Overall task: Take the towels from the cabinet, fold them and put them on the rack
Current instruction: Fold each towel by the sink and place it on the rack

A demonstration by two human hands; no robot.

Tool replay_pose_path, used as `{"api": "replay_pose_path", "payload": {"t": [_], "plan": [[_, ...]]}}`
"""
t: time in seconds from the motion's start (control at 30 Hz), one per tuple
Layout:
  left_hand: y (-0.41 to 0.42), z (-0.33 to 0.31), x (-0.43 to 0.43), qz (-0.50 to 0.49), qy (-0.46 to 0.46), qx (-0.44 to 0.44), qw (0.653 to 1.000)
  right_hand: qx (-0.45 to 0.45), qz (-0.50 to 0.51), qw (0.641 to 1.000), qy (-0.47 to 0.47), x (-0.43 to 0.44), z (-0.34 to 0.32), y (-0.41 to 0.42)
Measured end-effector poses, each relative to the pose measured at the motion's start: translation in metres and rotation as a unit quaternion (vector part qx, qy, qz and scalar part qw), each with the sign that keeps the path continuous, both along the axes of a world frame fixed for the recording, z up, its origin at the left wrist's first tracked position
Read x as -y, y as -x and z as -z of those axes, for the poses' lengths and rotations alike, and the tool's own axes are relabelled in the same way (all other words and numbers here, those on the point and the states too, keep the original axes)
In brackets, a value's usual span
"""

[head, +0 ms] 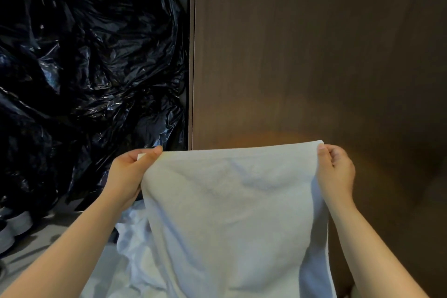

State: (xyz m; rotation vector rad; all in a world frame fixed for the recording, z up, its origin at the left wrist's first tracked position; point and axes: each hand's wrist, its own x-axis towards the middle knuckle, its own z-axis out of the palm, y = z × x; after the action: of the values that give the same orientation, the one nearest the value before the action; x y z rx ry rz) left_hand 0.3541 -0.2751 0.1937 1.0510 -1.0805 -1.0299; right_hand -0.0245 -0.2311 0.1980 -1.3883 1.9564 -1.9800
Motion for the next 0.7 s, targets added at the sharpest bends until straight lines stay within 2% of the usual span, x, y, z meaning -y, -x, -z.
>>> {"api": "replay_pose_path", "payload": {"t": [0.13,0.23,0.4,0.53,0.7], "plan": [[0.001,0.002,-0.011,0.045,0.005,0.086,0.995,-0.002,0.006,0.997,-0.073,0.005,0.019,0.009],[0.011,0.0,-0.024,0.058,0.011,0.113,0.992,-0.022,0.005,0.994,-0.109,0.005,0.026,0.007],[0.031,0.004,-0.041,0.054,-0.003,0.098,0.994,-0.068,0.002,0.986,-0.149,0.0,0.04,-0.006],[0.047,0.004,-0.054,0.061,0.002,0.104,0.993,-0.071,0.005,0.98,-0.188,-0.002,0.056,-0.012],[0.043,0.005,-0.059,0.143,-0.054,0.088,0.984,-0.048,0.017,0.972,-0.228,-0.001,0.072,-0.006]]}}
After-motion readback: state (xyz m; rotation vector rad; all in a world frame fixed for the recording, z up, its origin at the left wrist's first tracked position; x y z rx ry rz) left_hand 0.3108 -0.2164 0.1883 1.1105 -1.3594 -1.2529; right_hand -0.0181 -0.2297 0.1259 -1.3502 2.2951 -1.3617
